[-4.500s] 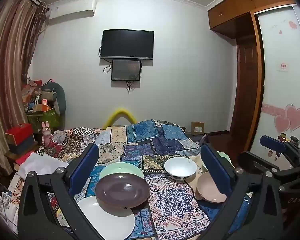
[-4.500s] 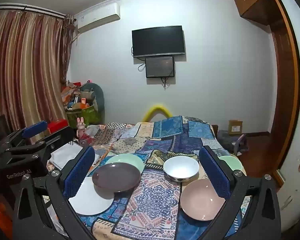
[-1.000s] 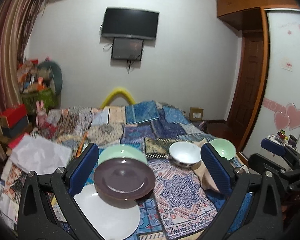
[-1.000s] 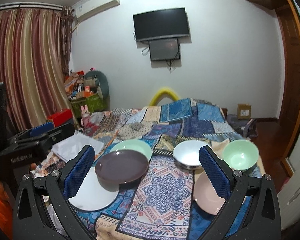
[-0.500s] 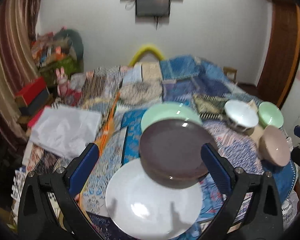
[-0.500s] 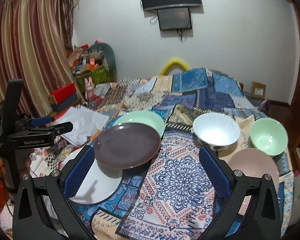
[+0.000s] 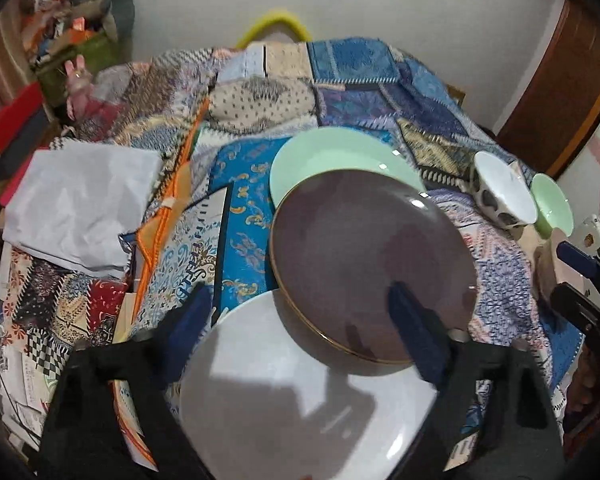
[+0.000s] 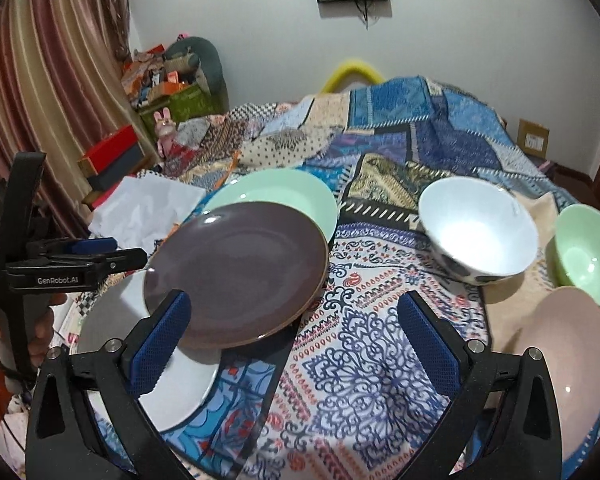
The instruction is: Organize plates and bowls
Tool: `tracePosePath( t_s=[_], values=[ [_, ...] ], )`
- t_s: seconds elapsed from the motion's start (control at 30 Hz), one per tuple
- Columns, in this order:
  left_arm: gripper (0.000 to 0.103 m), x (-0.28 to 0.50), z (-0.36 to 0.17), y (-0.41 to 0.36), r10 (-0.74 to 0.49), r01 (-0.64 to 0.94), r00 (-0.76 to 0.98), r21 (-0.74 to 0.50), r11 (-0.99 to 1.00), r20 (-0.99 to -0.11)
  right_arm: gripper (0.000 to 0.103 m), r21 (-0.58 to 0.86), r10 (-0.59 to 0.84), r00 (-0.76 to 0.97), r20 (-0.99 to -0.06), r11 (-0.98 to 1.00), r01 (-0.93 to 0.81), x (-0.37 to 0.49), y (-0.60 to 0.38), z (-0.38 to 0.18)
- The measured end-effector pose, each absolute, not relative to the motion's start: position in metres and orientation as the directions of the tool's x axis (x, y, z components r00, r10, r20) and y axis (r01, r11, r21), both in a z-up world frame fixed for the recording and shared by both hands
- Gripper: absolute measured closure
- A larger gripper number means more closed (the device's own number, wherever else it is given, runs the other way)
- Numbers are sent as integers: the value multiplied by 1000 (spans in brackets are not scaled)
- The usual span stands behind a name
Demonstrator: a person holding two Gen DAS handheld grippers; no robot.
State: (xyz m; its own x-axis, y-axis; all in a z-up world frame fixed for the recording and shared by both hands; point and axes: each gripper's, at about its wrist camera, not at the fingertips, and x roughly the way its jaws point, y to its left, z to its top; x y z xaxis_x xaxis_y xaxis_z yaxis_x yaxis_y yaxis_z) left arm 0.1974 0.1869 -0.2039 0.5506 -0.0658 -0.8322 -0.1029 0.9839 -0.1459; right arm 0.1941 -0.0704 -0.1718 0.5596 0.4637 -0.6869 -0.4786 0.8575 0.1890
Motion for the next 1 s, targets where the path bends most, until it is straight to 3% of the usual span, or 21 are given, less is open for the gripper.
tracePosePath(
  t_s=[0.2,0.37,0.43,0.8,0.93,1.0],
  values=[
    [30,218,-223,195,-80,-59,526,-130,990,-847,17,209,455,513,-728,859,-467,215,-59,-192],
    [53,228,-235,199,-123,-42,502,-167,985,-856,32,230,454,475,-754,859,-456,228,-52,-205],
    [57,232,-239,200,-131,-37,494,-171,985,-859,37,236,453,462,-762,860,-453,230,-50,-209],
    [66,244,-248,204,-195,-33,488,-241,970,-851,59,262,446,417,-792,865,-428,245,-47,-224],
    [71,245,-249,202,-209,-23,487,-252,968,-848,73,274,456,404,-793,859,-432,247,-46,-226],
    [71,247,-249,202,-208,-27,487,-252,967,-848,74,275,458,399,-795,857,-436,248,-44,-227]
  ],
)
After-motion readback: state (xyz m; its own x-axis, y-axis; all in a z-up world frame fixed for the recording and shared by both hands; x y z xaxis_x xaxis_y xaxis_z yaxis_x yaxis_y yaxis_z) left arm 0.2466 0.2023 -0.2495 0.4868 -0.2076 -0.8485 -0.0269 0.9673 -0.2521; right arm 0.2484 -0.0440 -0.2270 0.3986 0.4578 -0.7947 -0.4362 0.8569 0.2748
